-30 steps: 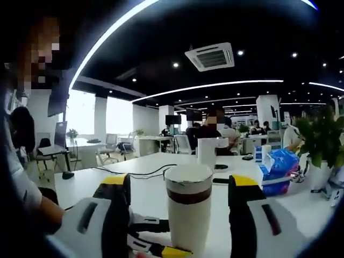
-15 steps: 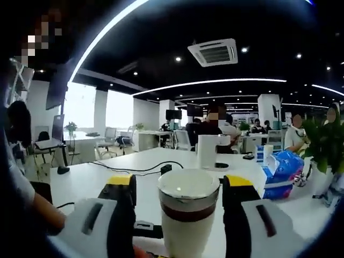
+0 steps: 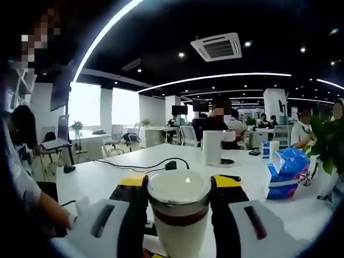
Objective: Grasp the water cup twist off the cup lid place the cup lid on the table
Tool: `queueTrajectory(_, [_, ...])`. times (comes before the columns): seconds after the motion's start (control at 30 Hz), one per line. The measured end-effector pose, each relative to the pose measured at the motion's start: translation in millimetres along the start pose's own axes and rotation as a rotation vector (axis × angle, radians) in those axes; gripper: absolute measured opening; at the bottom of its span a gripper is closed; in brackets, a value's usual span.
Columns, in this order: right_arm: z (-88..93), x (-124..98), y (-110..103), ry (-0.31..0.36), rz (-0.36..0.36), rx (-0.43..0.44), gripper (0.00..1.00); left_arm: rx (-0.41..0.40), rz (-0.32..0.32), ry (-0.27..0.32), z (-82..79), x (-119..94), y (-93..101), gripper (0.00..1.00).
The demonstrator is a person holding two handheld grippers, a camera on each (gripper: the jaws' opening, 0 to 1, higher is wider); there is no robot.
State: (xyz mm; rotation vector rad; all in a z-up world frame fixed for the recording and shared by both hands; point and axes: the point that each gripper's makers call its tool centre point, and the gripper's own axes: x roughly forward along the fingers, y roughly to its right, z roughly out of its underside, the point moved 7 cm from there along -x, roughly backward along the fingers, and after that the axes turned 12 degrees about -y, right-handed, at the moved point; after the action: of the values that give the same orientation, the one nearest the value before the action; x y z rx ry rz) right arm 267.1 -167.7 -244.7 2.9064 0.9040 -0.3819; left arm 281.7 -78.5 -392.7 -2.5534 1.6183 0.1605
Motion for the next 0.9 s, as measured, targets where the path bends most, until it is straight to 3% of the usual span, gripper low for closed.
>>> queueTrajectory(0.13, [-1.0,0.6,2.1,-0.029,-0.104,-0.067,0.47,0.008,-0.001,0.0,-0.5,0.0,0.1,0.45])
queueTrajectory(0.3, [-2.5,0.3,8.5,-0.039,-0.227,-0.086,0.47,0.014,-0.001,0.001,-0.9,0.0,0.1,0.45])
queueTrajectory(0.67, [-6.2,3.5,17.3,-0.052,-0.409,-0.136,0.47,0.017,-0.002,0.003,-1.6,0.1,-0.9,0.45])
queueTrajectory(0.9, [-8.7,3.2,17.1,-0.091,-0.516,-0.214,0.47,0.02,-0.001,0.005,-2.3,-0.1,-1.1,0.45])
